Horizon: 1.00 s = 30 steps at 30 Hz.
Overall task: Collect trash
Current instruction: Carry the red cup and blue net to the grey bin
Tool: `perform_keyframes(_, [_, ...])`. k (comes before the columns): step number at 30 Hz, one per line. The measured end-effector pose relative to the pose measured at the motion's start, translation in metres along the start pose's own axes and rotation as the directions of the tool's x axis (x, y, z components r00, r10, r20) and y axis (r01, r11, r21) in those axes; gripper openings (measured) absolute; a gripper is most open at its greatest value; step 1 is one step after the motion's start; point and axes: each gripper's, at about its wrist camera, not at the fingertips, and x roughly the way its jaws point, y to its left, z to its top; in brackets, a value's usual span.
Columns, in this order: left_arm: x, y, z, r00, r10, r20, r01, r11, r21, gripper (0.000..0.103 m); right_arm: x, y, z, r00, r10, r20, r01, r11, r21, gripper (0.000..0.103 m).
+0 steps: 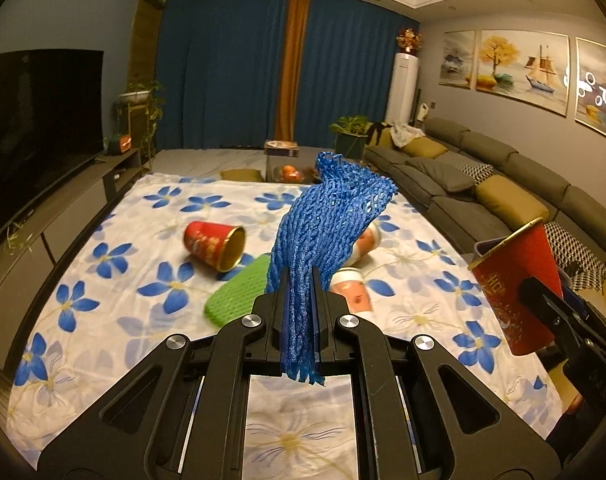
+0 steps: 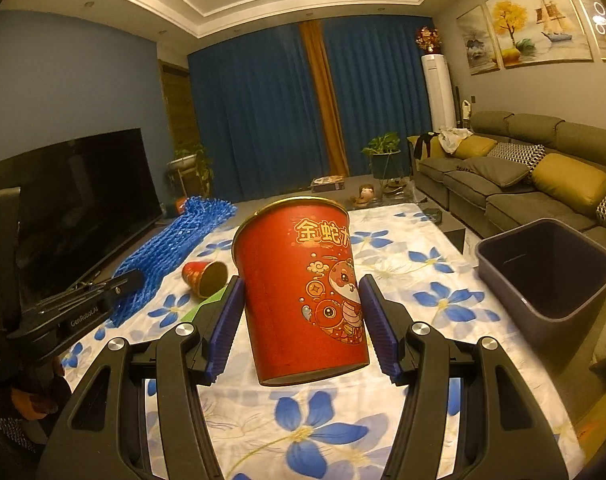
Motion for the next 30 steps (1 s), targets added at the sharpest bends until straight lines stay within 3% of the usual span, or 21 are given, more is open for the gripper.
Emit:
perform_keyframes(18, [0.029, -0.074, 0.013, 0.998, -0.064, -0.008, 0.064, 0.995, 0.076, 0.007, -0.009, -0.053, 0.019, 0.995, -0.097, 0.029, 0.096, 0.995, 0.034, 0.058])
perform_keyframes(30, [0.058, -0.140, 0.026, 0.989, -0.145, -0.012, 0.145, 0.981, 0.126, 0.007, -0.010, -0.110, 0.032, 0.977, -0.206, 0.056, 0.203, 0.977, 0.065, 0.058])
